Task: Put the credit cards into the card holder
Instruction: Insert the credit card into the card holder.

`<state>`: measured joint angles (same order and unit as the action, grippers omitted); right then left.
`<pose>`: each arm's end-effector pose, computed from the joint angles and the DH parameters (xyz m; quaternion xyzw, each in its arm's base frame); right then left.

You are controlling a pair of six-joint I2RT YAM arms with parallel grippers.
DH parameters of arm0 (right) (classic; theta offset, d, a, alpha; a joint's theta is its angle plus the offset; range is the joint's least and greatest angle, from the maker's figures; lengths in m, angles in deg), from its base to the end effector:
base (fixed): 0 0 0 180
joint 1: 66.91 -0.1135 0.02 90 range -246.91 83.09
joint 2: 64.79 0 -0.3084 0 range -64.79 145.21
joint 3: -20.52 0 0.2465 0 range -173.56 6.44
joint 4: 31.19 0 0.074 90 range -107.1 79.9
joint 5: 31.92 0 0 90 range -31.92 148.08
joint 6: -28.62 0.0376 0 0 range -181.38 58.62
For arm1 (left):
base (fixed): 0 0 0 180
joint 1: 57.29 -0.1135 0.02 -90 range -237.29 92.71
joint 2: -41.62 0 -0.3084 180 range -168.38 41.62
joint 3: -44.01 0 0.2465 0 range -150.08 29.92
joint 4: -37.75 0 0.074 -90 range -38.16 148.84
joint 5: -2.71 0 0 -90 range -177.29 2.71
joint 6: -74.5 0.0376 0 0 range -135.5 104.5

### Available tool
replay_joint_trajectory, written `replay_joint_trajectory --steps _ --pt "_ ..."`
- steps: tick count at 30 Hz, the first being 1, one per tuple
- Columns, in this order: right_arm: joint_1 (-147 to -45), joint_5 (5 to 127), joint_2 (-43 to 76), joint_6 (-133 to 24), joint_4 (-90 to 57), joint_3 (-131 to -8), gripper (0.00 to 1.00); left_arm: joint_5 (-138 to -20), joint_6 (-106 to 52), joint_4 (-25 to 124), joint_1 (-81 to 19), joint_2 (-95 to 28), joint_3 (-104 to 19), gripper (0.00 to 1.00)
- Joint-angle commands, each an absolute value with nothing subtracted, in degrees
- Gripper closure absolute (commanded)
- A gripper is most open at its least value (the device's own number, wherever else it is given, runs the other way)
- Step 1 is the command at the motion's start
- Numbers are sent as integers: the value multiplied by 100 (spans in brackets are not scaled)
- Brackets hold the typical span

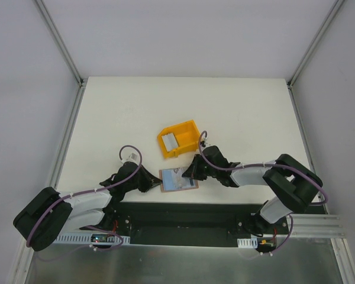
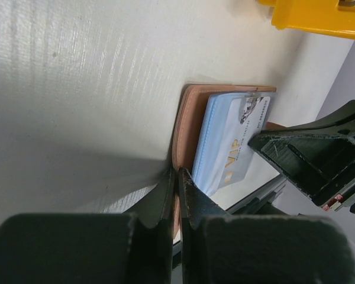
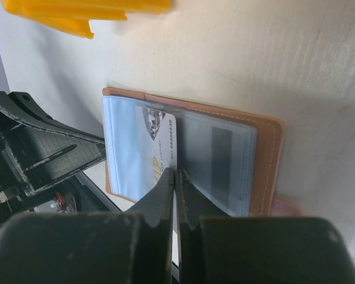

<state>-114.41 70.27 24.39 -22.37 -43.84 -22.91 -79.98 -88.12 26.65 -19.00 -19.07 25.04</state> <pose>0.1836 0.2121 0.1848 -0.1152 0.8681 0.3926 0.2810 0.1138 -0.0960 0.1617 -0.2257 0.8377 -0.4385 0.2347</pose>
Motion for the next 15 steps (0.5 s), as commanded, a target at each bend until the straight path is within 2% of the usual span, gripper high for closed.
replay_joint_trajectory --steps 1,10,15 --pt "-11743 6626 2626 -1920 -4259 -2459 99 -8105 -8766 3083 -1853 -1920 2641 100" --pt "-12210 6503 2846 -1602 -4242 -2845 99 -8140 -8862 2934 -1844 -2079 2553 100" --pt "-12193 6222 2601 -1839 -3812 -2828 88 -8140 -8845 2881 -1844 -2175 2526 100"
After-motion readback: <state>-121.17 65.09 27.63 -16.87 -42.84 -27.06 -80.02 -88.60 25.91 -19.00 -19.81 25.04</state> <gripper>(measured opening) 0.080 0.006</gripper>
